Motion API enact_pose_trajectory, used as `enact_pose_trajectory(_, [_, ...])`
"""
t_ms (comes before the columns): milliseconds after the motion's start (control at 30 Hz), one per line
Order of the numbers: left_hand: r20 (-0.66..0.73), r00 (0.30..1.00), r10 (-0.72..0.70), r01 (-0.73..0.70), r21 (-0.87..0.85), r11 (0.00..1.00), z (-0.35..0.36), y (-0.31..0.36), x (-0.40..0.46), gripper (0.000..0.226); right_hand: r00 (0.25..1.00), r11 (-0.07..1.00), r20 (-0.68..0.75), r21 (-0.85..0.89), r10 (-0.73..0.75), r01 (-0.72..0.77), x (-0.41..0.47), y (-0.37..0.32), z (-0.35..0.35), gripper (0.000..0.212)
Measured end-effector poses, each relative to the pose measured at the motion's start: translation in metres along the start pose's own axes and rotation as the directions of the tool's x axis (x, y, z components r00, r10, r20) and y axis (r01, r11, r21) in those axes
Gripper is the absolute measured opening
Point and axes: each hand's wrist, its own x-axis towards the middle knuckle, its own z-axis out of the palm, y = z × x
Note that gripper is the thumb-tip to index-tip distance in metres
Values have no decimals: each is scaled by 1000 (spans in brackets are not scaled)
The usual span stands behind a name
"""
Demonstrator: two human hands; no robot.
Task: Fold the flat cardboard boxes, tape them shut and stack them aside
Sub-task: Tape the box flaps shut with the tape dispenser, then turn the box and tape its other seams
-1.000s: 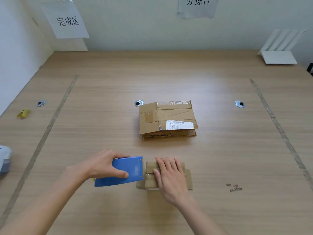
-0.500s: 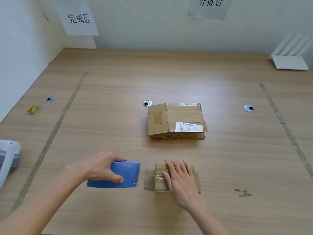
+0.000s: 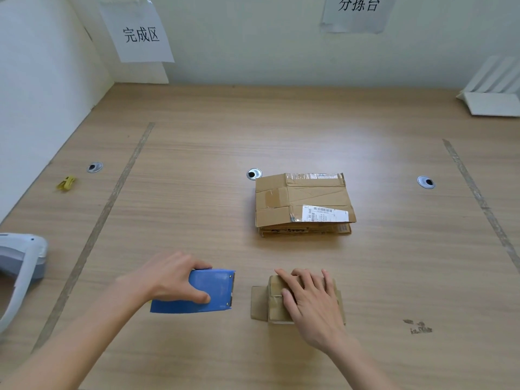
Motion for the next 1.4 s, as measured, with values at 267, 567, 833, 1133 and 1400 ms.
enact_pose_trajectory(267, [37,996,-82,80,51,996,7,21,9,44,968,959,-11,134,-250,249,6,-21,-6,81])
enact_pose_trajectory(567, [-34,979,-203,204,271,941,40,72,37,36,970,974,-113,54,-214,221,5,-14,7,84])
enact_pose_trajectory(833, [-115,967,-229,252,257,933,36,46,30,47,969,971,-135,93,-208,221,8,-14,11,73])
enact_pose_trajectory(1133, [-215,960,-180,215,151,965,17,20,3,60,977,975,-214,212,-16,62,17,-32,12,49])
enact_pose_trajectory(1400, [-244,969,-50,35,-66,997,-4,-3,-10,74,982,972,-13,140,190,-186,37,-59,15,48])
